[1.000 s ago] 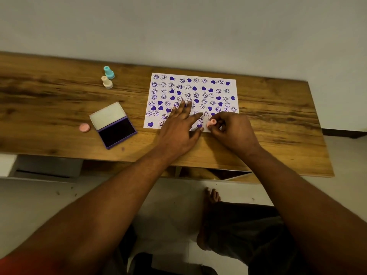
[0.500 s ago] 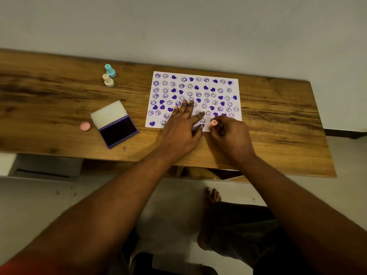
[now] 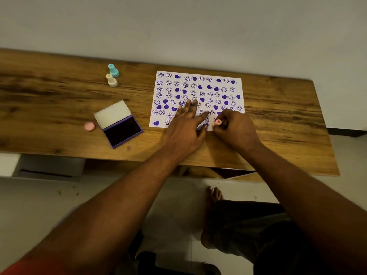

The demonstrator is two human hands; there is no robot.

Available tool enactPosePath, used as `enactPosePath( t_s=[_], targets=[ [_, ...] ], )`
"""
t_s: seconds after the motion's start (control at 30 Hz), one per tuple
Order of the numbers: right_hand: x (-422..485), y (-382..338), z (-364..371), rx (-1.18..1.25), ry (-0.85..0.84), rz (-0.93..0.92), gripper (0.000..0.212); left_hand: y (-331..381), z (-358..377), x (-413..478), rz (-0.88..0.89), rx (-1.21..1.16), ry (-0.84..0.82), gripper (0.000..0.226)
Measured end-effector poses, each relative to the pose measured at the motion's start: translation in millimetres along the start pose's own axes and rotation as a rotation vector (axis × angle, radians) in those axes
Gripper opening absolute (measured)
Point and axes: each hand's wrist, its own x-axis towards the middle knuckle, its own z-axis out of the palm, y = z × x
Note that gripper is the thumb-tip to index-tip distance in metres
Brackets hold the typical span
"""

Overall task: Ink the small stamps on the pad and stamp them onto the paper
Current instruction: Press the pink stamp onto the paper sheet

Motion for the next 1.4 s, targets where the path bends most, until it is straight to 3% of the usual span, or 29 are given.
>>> enactPosePath(
  t_s=[0.17,0.33,0.43,0.5,0.6,0.9,1.13,1.4],
  targets=[
    [-7,-1,0,0.061,0.001,0.030,0.015,1,-2,0,-0.004,-0.006,-0.002,0.057],
    [3,20,-31,0.960,0.264,0.346,0.009,-1,1,2,0.003,-0.020,0.010,0.056],
    [4,29,-39,1.139,0.266,0.463,0.016,-1,2,2,0.014,-0.036,0.028,0.056],
    [5,28,-34,1.146,0.244,0.467,0.022,-1,3,2,0.015,-0.034,0.027,0.056],
    [9,20,-25,1.129,0.205,0.451,0.010,-2,4,1,0.013,-0.028,0.032,0.057],
    [16,15,-16,1.065,0.201,0.464,0.009,-1,2,0,0.021,-0.032,0.051,0.057],
    [17,14,-9,1.019,0.178,0.384,0.029,0,1,-1,0.023,-0.035,0.041,0.057],
    [20,-4,-11,0.897,0.160,0.289,0.021,1,-10,-6,0.008,-0.131,0.085,0.054]
  ],
)
